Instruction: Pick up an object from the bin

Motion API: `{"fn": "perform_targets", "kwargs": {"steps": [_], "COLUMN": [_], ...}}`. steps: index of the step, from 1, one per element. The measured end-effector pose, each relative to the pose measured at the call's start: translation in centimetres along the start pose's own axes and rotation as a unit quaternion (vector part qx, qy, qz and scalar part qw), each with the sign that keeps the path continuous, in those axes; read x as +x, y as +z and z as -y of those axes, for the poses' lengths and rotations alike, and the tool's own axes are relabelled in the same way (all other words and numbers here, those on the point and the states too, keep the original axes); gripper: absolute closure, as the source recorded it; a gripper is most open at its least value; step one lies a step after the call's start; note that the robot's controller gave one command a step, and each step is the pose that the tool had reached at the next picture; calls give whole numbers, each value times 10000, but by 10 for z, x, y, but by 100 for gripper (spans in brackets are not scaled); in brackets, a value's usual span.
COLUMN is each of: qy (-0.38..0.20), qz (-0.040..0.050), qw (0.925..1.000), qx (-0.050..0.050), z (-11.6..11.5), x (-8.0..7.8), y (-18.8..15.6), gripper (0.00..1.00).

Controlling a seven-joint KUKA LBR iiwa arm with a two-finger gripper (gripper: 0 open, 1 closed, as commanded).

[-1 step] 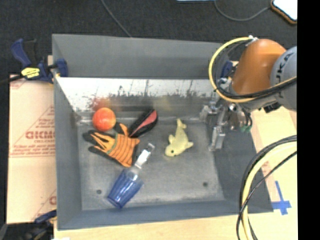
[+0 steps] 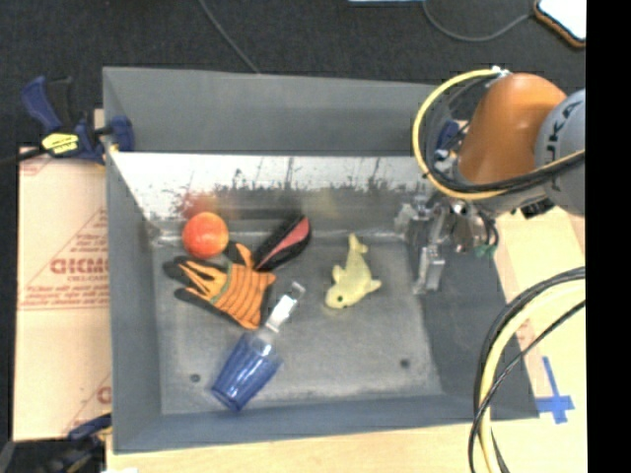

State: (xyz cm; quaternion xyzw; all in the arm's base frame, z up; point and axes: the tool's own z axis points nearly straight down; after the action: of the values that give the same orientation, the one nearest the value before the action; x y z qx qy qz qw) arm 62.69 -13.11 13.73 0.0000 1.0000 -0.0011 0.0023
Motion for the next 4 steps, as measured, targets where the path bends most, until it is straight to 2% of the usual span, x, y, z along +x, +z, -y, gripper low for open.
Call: {"fn": "perform_targets", "kwargs": {"steps": [1,2,3,4], "qy": [-1762,-1136,-3546,-2808], "qz": [0,33,-10,70], "qw": [9843,9935,9350,9597], "qx": [-3,6,-12,25], "z": [-36,-40,-67,-62], "x": [-25,-17,-15,-1], "y": [67,-19,38,65], "gripper": [0,0,0,0]}}
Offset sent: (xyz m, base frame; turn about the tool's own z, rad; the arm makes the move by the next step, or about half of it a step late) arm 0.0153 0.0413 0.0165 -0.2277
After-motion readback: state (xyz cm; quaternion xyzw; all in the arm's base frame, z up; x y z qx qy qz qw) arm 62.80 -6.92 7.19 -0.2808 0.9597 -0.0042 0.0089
